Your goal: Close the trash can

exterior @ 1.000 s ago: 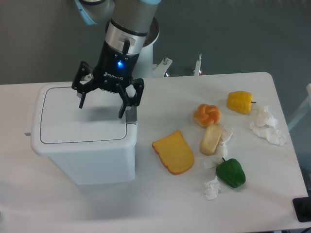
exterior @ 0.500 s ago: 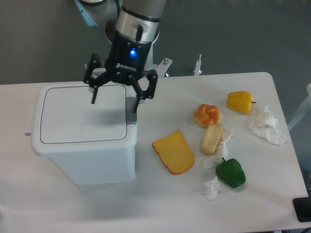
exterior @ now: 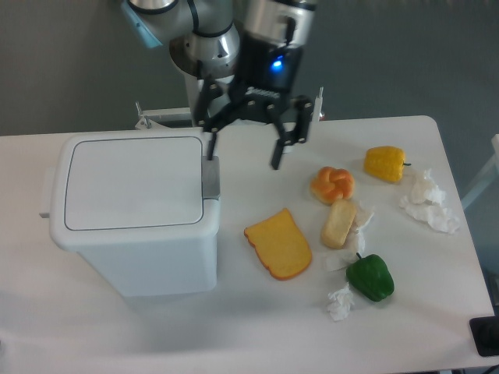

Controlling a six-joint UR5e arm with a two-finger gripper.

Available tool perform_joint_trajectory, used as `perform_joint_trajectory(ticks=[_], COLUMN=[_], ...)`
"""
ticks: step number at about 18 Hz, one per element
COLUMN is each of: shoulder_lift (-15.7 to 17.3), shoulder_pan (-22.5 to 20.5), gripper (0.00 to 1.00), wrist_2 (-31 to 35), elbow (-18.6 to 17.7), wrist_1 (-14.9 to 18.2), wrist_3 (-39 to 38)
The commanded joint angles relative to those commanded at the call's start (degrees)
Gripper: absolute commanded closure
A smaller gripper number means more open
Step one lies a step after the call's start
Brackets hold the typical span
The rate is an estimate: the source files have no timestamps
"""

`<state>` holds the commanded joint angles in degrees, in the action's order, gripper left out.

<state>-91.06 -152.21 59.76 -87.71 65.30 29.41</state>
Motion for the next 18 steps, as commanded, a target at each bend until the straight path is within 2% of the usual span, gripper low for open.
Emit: perform_joint_trajectory(ticks=[2, 6, 9, 12, 14, 18], shoulder_lift=[-0.1, -0.1, 0.1, 0.4, 0.5, 0.4], shoulder_pan=[-1.6, -2.5, -3.3, -6.7, -9.8, -14.9], gripper=[0.00, 0.00, 0.00, 0.00, 0.00, 0.00], wrist_2=[1.8, 12.1, 17.0, 18.6, 18.7, 18.5], elbow=[-0.2, -0.6, -1.3, -2.5, -3.2, -3.2], wrist_1=[0.2, 0.5, 1.1, 2.3, 3.2, 6.7], wrist_3=[6.9, 23.5, 34.1, 40.8, 48.3, 58.3])
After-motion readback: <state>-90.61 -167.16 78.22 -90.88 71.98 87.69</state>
